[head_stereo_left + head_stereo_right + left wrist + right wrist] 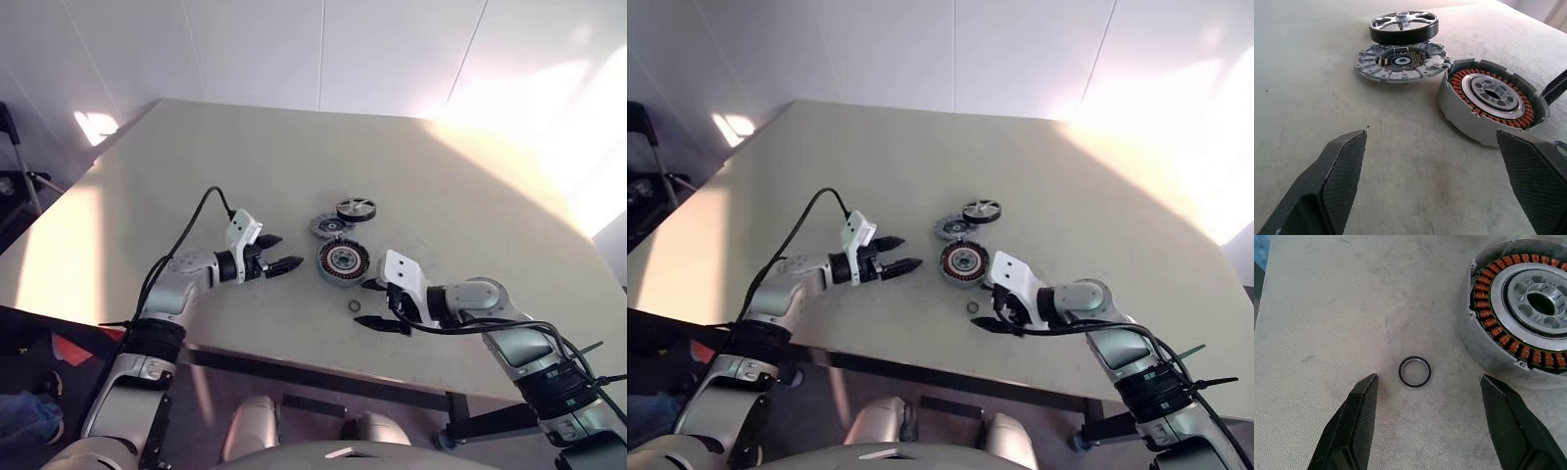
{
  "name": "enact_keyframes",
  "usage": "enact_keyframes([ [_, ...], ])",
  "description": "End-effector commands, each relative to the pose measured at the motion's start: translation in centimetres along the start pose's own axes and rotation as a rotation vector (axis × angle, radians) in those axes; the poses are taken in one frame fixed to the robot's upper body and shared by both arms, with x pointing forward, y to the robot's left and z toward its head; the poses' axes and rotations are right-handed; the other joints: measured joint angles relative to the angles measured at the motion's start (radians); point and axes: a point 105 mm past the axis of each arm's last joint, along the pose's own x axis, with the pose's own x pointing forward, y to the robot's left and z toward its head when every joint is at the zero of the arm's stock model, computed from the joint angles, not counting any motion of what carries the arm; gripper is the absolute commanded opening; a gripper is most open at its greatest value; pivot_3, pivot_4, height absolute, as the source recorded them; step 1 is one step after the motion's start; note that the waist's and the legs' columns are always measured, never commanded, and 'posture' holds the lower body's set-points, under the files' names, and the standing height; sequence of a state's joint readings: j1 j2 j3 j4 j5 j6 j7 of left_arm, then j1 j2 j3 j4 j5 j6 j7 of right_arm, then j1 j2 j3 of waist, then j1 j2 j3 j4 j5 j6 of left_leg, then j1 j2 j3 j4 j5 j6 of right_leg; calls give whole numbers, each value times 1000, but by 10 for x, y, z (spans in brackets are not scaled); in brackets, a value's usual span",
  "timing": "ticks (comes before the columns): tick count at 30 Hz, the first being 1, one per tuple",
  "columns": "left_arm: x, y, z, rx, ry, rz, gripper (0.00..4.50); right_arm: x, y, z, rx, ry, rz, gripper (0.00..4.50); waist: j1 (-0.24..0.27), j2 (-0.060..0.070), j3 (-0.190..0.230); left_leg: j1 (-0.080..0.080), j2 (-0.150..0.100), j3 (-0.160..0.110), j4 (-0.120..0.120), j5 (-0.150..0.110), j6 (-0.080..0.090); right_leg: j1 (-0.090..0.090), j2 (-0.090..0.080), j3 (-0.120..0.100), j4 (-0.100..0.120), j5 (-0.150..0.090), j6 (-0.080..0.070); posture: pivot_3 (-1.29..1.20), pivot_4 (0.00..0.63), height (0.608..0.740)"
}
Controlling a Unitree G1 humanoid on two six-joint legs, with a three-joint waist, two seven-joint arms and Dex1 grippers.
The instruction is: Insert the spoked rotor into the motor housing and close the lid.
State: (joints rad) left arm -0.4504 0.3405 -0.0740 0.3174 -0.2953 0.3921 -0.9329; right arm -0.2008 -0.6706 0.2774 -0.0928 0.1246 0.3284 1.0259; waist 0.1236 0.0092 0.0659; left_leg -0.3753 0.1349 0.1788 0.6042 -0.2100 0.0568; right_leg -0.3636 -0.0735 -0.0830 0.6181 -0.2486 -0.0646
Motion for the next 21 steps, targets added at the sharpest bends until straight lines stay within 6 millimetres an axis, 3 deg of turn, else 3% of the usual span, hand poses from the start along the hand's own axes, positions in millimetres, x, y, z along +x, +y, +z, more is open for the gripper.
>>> enact_keyframes([
  [1, 2, -4, 16, 48, -29, -27, 4500, 0, -1, -4, -4, 19, -3, 3693, 0, 0, 0, 0, 0, 0, 0, 0, 0, 0, 0, 0, 0, 0, 0, 0, 0, 740],
  [5, 2, -4, 17, 54, -26, -28, 4500, 2, 0, -6, 5, 20, 2, 2868, 0, 0, 0, 2, 0, 0, 0, 0, 0, 2, 0, 0, 0, 0, 0, 0, 0, 740],
  [7, 2, -3, 17, 57, -24, -26, 4500, 3, -1, -7, 4, 24, -6, 2207, -2, 0, 0, 4, 0, 0, 0, 0, 0, 3, 0, 0, 0, 0, 0, 0, 0, 740],
  [16, 1, 0, 17, 62, -22, -17, 4500, 3, -7, -10, 1, 34, -19, 2207, -2, 0, 0, 11, 0, 0, 0, 0, -1, 10, 0, 0, 0, -3, 5, 0, 0, 740],
  [19, 1, 0, 17, 63, -25, -9, 4500, 2, -8, -10, 14, 30, -11, 1669, -2, 0, 0, 11, 0, 0, 0, 1, -1, 9, 0, 0, 0, -2, 3, 0, 0, 740],
  [21, 0, 1, 16, 62, -25, -3, 4500, 1, -10, -9, 11, 32, -16, 1014, -2, 0, 0, 11, 0, 0, 0, 1, -1, 9, 0, 0, 0, -3, 4, 0, 0, 740],
])
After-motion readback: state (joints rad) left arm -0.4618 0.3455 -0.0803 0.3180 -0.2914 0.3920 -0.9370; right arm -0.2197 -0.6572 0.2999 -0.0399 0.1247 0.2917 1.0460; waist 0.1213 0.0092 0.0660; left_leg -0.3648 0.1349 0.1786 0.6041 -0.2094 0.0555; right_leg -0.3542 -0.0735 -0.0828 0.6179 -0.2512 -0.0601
